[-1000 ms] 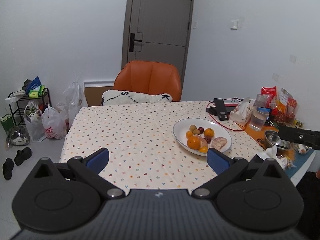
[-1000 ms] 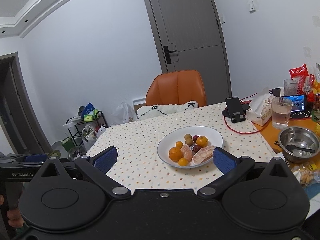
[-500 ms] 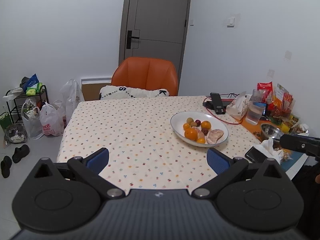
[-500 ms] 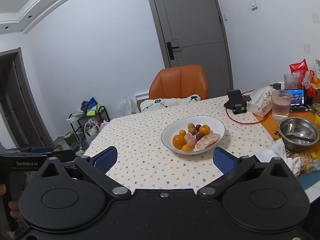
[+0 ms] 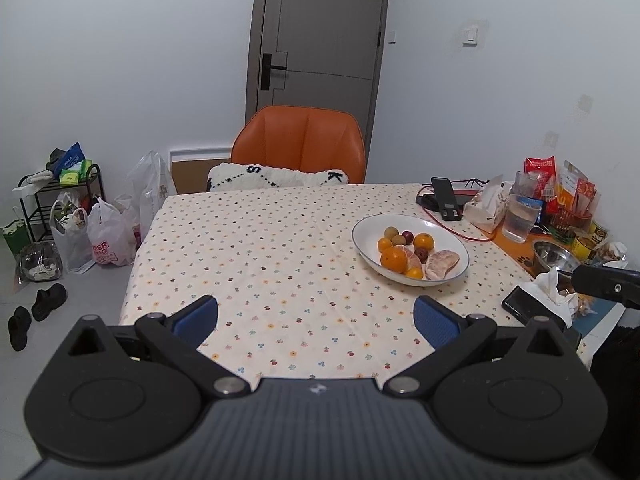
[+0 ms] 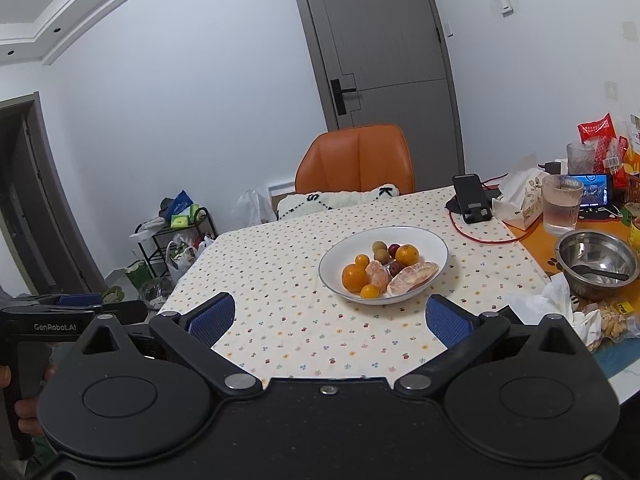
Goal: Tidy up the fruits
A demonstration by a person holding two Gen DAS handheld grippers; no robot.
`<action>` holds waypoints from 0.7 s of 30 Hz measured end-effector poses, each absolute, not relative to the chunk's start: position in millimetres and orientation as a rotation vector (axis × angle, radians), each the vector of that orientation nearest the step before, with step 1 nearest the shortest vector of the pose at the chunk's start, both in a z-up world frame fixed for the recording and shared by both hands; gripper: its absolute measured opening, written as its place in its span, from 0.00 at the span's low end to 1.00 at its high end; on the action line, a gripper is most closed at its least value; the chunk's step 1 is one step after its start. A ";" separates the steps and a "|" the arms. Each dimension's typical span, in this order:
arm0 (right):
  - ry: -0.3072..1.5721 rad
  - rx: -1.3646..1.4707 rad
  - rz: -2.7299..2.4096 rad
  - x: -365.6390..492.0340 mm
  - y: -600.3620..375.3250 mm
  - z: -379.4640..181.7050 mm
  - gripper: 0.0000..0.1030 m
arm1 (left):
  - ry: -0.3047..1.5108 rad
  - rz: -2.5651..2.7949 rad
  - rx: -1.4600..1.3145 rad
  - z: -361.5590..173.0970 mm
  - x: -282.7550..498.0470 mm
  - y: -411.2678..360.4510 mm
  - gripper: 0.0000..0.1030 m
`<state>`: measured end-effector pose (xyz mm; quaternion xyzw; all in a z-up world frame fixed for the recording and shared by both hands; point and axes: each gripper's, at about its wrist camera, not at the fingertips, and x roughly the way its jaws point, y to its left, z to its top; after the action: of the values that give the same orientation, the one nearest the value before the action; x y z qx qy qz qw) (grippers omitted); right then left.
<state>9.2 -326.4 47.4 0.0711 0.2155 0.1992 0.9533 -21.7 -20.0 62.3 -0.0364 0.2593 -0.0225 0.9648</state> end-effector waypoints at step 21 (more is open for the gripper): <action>0.446 0.138 0.409 10.7 -324.1 45.7 1.00 | 0.536 -0.035 -0.082 60.6 -20.7 -14.9 1.00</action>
<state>10.7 -324.1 45.7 0.0679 0.2195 0.2011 0.9522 -20.7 -14.9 60.6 -0.0403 0.2646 -0.0174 0.9634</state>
